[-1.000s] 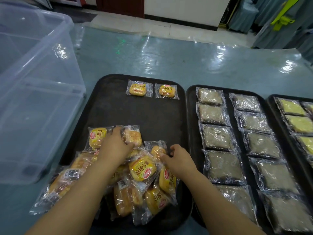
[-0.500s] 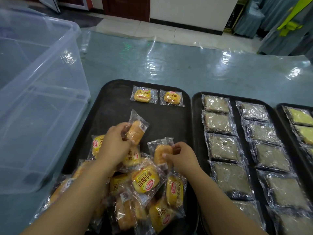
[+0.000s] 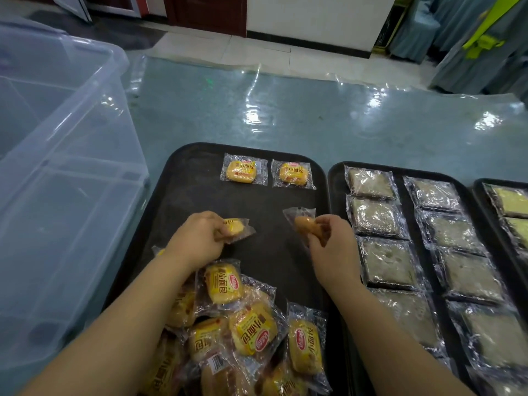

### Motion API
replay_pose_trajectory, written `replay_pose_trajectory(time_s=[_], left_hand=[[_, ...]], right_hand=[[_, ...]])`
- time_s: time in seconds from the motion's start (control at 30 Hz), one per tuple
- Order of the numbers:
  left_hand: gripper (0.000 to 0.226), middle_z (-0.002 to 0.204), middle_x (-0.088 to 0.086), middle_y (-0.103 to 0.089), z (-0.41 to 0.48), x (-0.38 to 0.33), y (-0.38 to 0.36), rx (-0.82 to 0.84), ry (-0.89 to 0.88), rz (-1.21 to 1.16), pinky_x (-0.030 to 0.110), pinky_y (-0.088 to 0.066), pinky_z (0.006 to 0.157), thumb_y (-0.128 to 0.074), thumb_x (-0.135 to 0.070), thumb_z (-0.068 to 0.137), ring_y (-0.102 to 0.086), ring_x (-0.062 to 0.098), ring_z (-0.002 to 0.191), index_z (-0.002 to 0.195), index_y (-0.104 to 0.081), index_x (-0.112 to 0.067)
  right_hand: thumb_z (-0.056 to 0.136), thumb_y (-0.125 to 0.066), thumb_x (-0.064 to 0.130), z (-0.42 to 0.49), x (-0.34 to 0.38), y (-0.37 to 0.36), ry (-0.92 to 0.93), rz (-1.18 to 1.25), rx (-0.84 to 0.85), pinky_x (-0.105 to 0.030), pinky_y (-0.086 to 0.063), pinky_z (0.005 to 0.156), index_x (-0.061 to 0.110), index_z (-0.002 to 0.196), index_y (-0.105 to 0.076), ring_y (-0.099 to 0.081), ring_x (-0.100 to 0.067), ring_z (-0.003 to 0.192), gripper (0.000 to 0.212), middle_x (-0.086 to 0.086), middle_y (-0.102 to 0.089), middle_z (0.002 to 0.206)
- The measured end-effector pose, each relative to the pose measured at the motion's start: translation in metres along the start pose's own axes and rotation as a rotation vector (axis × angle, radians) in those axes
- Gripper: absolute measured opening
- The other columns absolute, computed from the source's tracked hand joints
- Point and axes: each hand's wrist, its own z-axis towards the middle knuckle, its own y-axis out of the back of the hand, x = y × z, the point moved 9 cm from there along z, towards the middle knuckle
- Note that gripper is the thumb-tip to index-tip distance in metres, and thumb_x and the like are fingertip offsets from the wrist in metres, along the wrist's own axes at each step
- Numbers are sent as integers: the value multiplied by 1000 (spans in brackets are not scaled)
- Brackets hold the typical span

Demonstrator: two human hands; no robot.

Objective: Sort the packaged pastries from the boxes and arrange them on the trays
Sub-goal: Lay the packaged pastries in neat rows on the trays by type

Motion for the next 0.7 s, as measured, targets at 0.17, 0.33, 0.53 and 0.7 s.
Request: replay_pose_trajectory(time_s=[0.17,0.33,0.53,0.7], left_hand=[[24,131,-13,-45,-9,6,-16,104,13,6,33,-38,103,-66,-36,83,-37,11,124,106,-66,-29],[42,131,-4,-44,-15,19,-10,-27,134,-41,36,-40,98,-65,-32,85,-39,20,121,125,-52,-27],[54,129,4,-49,-17,36,-15,-19,282,-24,41,-42,95,-66,-34,84,-47,26,117,132,-42,-28],[50,121,5,-54,-10,37,-17,-11,249,11,41,-47,92,-67,-29,84,-53,26,109,129,-45,-29]], right_hand=[[69,-76,3,-8,30,-17,327,-332,-18,-37,-45,57,11,93,-66,-56,-28,73,27,-9,-62,88],[82,-68,24,-34,21,-61,337,-463,406,-36,-40,83,22,119,-56,-48,-24,108,39,-1,-53,118],[86,-64,36,-41,-7,-57,70,-410,455,-32,-43,97,26,132,-44,-40,-18,120,51,1,-38,134],[85,-67,31,-39,-24,-56,-129,-299,453,-32,-46,95,24,136,-39,-47,-19,116,59,-1,-35,135]])
